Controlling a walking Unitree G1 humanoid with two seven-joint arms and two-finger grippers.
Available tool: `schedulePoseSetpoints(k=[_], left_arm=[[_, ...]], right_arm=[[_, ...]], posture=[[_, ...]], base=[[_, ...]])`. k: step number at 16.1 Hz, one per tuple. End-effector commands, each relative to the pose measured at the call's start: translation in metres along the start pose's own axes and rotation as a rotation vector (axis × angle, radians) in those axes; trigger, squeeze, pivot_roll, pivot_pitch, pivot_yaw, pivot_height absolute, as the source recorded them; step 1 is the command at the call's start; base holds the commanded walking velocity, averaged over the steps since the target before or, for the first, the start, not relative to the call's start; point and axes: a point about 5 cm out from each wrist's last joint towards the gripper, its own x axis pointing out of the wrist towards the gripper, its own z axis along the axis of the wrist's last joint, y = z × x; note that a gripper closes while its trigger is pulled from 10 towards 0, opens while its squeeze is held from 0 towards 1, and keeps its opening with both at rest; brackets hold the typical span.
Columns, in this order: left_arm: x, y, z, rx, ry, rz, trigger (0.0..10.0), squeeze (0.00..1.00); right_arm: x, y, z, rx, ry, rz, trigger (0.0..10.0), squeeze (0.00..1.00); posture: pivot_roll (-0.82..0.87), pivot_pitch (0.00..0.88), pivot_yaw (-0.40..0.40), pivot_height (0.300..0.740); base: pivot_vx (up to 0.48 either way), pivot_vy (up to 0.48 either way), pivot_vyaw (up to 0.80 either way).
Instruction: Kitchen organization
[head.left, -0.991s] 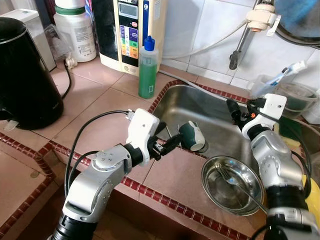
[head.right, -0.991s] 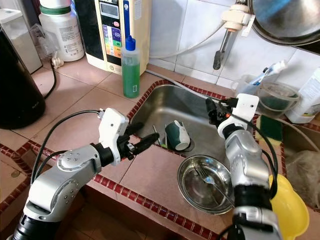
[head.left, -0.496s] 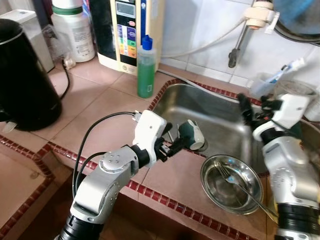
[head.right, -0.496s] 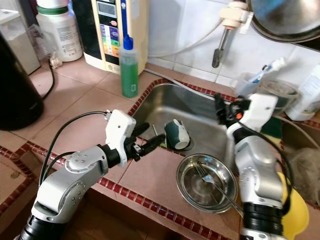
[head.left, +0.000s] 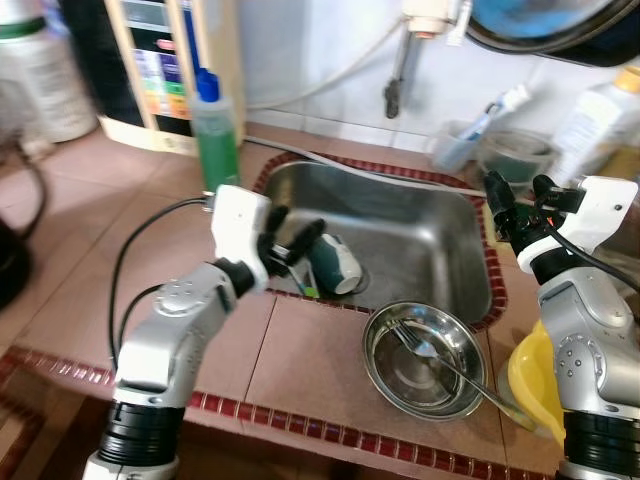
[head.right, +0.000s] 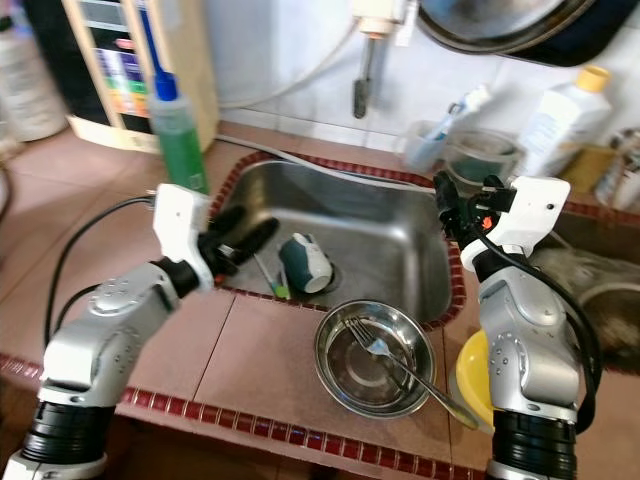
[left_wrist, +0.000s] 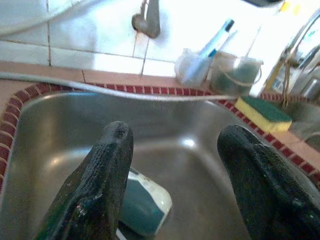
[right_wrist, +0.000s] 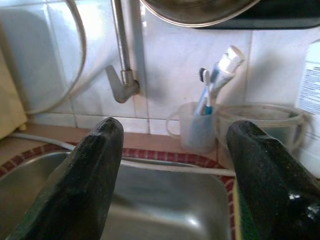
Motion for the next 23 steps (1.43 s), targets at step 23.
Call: schedulePoseSetpoints(k=[23], left_arm=[[-0.0094, 0.0096, 0.0086, -0.009, -0.117, -0.004, 10.0, 0.0]], right_arm=[[0.0064, -0.0005, 0.0128, -0.035, -0.051, 0.043, 10.0, 0.0]], posture=[[-0.05, 0.009, -0.079, 0.74]], base=[[0.0, -0.14, -0.24]])
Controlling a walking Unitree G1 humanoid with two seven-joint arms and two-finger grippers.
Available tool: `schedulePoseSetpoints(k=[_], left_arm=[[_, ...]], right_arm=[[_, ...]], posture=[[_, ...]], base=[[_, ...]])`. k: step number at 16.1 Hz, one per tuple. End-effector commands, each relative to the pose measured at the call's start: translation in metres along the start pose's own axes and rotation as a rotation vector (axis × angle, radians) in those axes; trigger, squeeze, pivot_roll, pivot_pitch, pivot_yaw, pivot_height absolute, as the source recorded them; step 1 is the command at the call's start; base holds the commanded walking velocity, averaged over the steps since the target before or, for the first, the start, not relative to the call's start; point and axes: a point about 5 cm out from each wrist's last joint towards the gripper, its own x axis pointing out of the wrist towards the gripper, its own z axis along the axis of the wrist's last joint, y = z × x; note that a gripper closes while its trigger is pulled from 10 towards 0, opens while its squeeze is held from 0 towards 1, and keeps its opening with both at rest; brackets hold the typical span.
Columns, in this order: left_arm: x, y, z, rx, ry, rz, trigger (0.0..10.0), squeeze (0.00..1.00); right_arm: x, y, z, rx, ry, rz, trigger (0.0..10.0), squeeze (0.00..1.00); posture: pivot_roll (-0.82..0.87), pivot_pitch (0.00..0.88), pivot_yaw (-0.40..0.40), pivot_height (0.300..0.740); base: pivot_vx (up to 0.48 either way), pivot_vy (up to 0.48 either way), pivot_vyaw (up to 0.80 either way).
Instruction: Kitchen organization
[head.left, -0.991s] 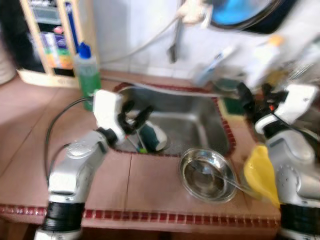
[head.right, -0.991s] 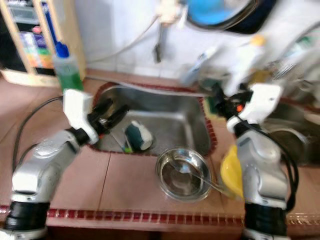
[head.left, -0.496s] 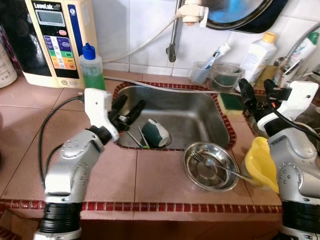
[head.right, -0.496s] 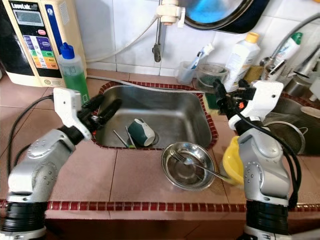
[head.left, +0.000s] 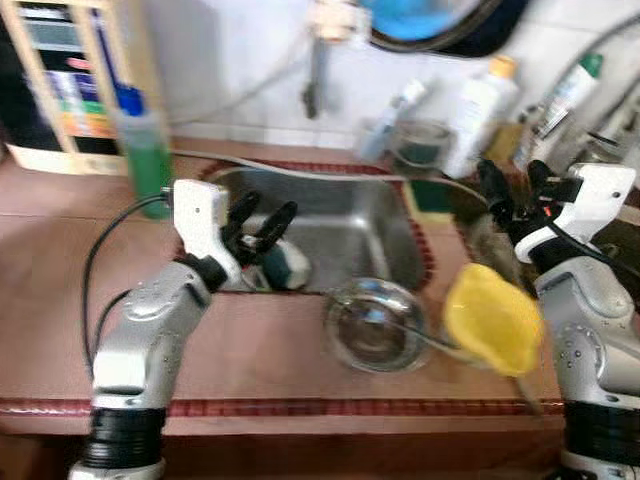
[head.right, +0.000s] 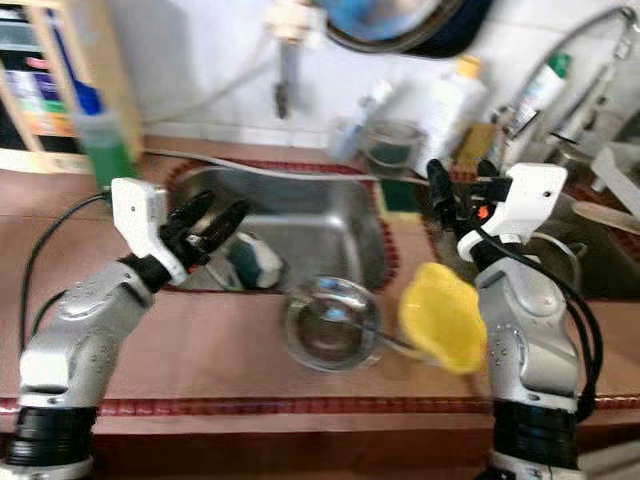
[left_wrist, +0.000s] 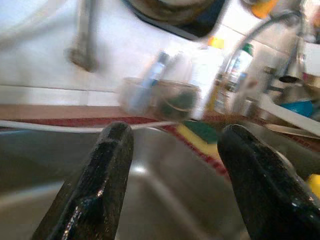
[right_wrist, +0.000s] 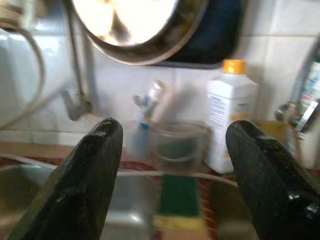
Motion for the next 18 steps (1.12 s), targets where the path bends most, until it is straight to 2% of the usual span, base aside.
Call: schedulePoseSetpoints(k=[1, 9, 11, 12, 15, 18], left_arm=[[-0.001, 0.0, 0.004, 0.018, -0.009, -0.003, 10.0, 0.0], [0.0, 0.0, 0.002, 0.011, 0.005, -0.003, 10.0, 0.0], [-0.001, 0.0, 0.001, -0.011, 0.014, 0.002, 10.0, 0.0], [0.0, 0.0, -0.002, -0.027, 0.051, 0.003, 10.0, 0.0], [-0.002, -0.003, -0.008, 0.0, 0.135, -0.023, 10.0, 0.0], [-0.003, -0.001, -0.009, 0.023, 0.212, -0.007, 10.0, 0.0]], right_arm=[[0.0, -0.002, 0.005, -0.008, -0.019, -0.002, 10.0, 0.0], [-0.001, -0.003, 0.005, -0.012, -0.021, -0.003, 10.0, 0.0], [-0.002, -0.003, 0.005, -0.012, -0.021, -0.001, 10.0, 0.0], [-0.003, -0.004, 0.005, -0.012, -0.021, 0.001, 10.0, 0.0], [-0.006, -0.004, 0.008, 0.018, -0.025, 0.025, 10.0, 0.0], [-0.018, 0.002, 0.0, 0.021, 0.051, 0.105, 10.0, 0.0]], posture=[[-0.05, 0.009, -0.079, 0.74], [-0.06, 0.023, -0.075, 0.74], [-0.06, 0.024, -0.076, 0.74], [-0.06, 0.027, -0.075, 0.74], [-0.06, 0.03, -0.072, 0.74], [-0.05, 0.032, -0.069, 0.74]], base=[[0.0, -0.48, 0.0], [0.0, -0.48, 0.0], [0.0, 0.0, 0.0], [0.0, 0.0, 0.0], [0.0, 0.0, 0.0], [0.0, 0.0, 0.0]])
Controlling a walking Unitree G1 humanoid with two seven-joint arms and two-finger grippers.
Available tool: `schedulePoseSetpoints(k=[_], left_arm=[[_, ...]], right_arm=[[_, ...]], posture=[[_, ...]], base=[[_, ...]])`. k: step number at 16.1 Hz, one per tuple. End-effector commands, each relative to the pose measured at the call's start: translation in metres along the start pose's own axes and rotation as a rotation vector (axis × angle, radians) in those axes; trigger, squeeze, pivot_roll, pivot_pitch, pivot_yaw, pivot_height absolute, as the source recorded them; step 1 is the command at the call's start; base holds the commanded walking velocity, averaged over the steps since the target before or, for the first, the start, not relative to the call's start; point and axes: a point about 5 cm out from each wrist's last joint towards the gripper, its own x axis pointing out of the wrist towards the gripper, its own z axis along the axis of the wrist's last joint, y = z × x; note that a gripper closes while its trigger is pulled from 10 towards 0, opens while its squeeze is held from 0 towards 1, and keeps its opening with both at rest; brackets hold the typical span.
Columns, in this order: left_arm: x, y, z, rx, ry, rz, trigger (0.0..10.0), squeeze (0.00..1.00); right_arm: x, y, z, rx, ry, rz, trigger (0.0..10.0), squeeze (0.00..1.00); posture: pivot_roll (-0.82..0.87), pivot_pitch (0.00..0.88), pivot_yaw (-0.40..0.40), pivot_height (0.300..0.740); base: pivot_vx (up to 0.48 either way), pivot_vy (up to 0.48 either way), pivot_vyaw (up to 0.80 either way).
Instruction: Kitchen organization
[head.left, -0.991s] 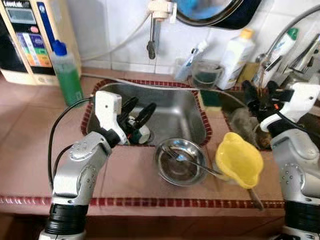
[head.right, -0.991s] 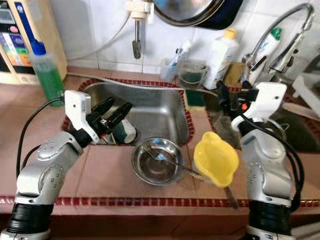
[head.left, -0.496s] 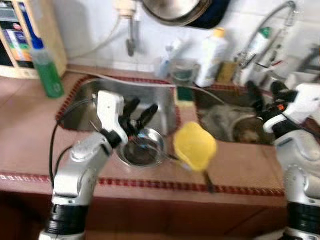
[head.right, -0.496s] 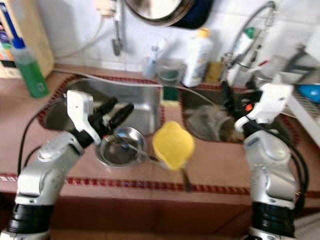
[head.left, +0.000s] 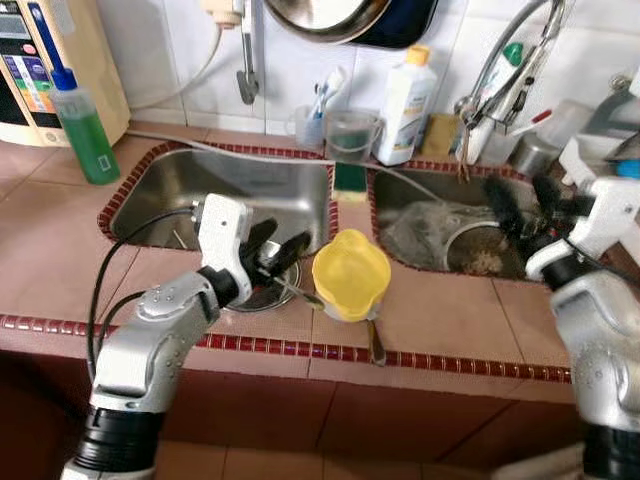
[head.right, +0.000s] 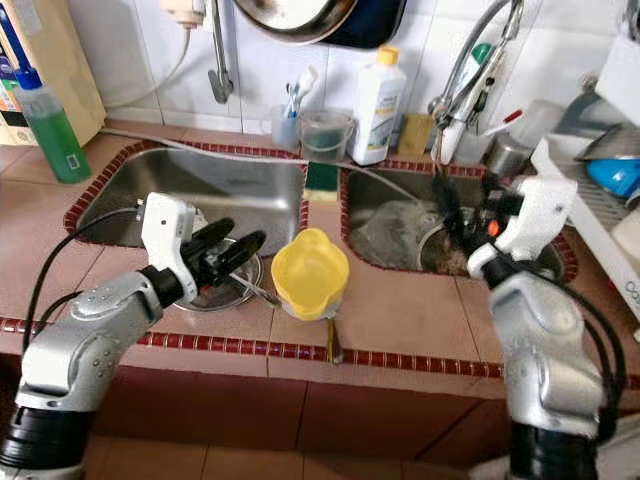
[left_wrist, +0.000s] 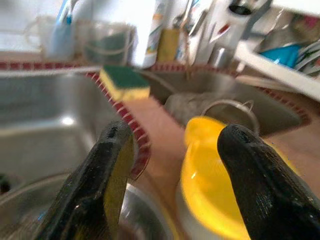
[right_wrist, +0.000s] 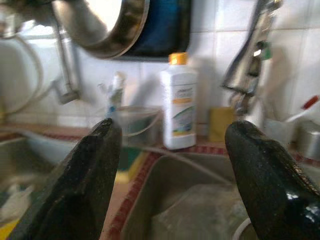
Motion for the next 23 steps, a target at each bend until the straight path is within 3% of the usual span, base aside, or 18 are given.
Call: schedulePoseSetpoints(k=[1, 7, 11, 15, 23], left_arm=[[0.001, 0.0, 0.008, 0.036, 0.01, 0.007, 10.0, 0.0], [0.003, 0.009, 0.002, 0.049, 0.095, 0.041, 10.0, 0.0], [-0.001, 0.007, -0.022, 0.024, 0.245, -0.002, 10.0, 0.0], [-0.003, 0.01, -0.033, -0.004, 0.324, 0.015, 10.0, 0.0], [-0.003, 0.021, -0.039, 0.037, 0.389, 0.11, 10.0, 0.0]], right_arm=[[-0.005, 0.007, 0.002, -0.02, 0.026, 0.067, 10.0, 0.0], [-0.039, 0.037, -0.011, -0.048, 0.197, 0.367, 10.0, 0.0], [-0.057, 0.055, -0.015, -0.014, 0.28, 0.533, 10.0, 0.0], [-0.061, 0.059, -0.013, -0.013, 0.296, 0.578, 10.0, 0.0], [-0.061, 0.062, -0.009, -0.004, 0.287, 0.599, 10.0, 0.0]], posture=[[-0.06, 0.035, -0.066, 0.74], [-0.08, 0.04, -0.054, 0.74], [-0.08, 0.044, -0.048, 0.74], [-0.08, 0.048, -0.049, 0.74], [-0.08, 0.047, -0.044, 0.74]], base=[[0.0, 0.0, 0.0], [0.0, 0.0, 0.0], [0.0, 0.0, 0.0], [0.0, 0.0, 0.0], [0.0, 0.0, 0.0]])
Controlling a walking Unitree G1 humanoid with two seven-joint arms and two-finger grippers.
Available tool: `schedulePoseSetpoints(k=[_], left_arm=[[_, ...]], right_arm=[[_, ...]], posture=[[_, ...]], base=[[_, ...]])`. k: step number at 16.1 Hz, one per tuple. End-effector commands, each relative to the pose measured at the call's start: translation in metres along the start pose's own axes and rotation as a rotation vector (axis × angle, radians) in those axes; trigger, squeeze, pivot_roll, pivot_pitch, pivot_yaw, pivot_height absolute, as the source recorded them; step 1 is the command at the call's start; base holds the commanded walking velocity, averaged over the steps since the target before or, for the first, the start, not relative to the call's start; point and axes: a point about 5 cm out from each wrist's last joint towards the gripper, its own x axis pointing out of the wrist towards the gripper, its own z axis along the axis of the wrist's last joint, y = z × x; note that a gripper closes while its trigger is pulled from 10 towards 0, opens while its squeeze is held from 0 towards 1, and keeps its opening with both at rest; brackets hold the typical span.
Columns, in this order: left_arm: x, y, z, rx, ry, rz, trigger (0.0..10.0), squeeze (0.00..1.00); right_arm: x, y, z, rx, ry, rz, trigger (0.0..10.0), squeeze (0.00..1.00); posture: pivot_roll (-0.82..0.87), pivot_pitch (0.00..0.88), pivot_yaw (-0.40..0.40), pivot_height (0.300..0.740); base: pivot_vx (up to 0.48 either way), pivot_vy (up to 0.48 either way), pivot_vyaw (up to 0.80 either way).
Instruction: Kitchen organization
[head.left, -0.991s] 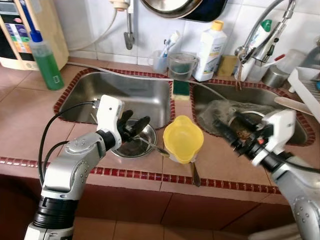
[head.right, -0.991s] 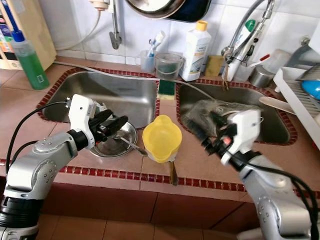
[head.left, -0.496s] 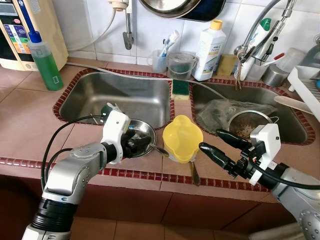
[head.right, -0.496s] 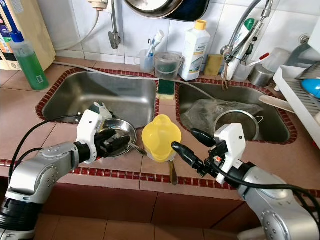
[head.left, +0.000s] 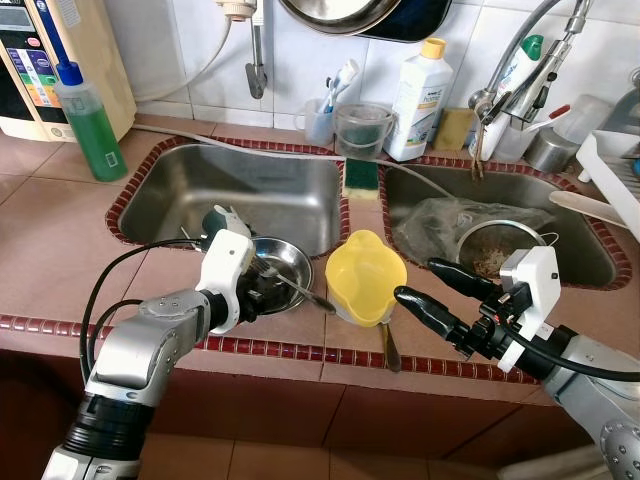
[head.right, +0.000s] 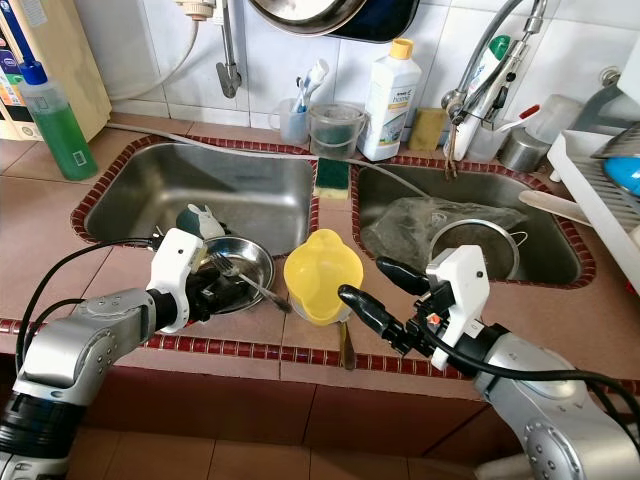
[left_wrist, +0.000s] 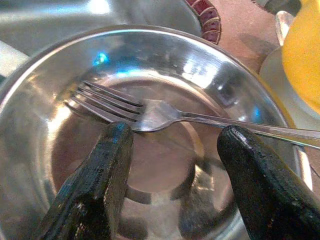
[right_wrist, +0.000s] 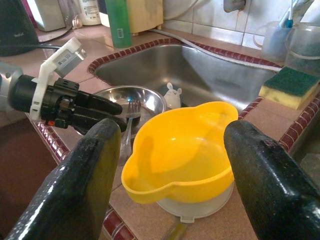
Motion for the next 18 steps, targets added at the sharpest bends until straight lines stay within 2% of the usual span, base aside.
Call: schedulePoseSetpoints(k=[1, 3, 7, 13, 18], left_arm=[[0.003, 0.003, 0.002, 0.028, 0.023, 0.051, 10.0, 0.0], [0.005, 0.009, 0.003, 0.046, 0.033, 0.13, 10.0, 0.0], [0.004, 0.016, 0.001, 0.08, 0.055, 0.2, 10.0, 0.0], [0.0, 0.027, -0.005, 0.135, 0.102, 0.228, 10.0, 0.0], [-0.009, 0.038, -0.011, 0.192, 0.143, 0.228, 10.0, 0.0]], right_arm=[[0.001, 0.005, 0.006, -0.013, -0.013, 0.029, 10.0, 0.0], [0.001, 0.005, 0.007, -0.008, -0.017, 0.032, 10.0, 0.0], [0.002, 0.006, 0.007, 0.0, -0.018, 0.037, 10.0, 0.0], [0.003, 0.006, 0.007, 0.001, -0.019, 0.036, 10.0, 0.0], [0.003, 0.005, 0.007, 0.002, -0.021, 0.033, 10.0, 0.0]], posture=[[-0.08, 0.048, -0.042, 0.74], [-0.08, 0.05, -0.042, 0.74], [-0.07, 0.055, -0.044, 0.74], [-0.07, 0.05, -0.042, 0.74], [-0.07, 0.044, -0.04, 0.74]], base=[[0.0, 0.0, 0.0], [0.0, 0.0, 0.0], [0.0, 0.0, 0.0], [0.0, 0.0, 0.0], [0.0, 0.0, 0.0]])
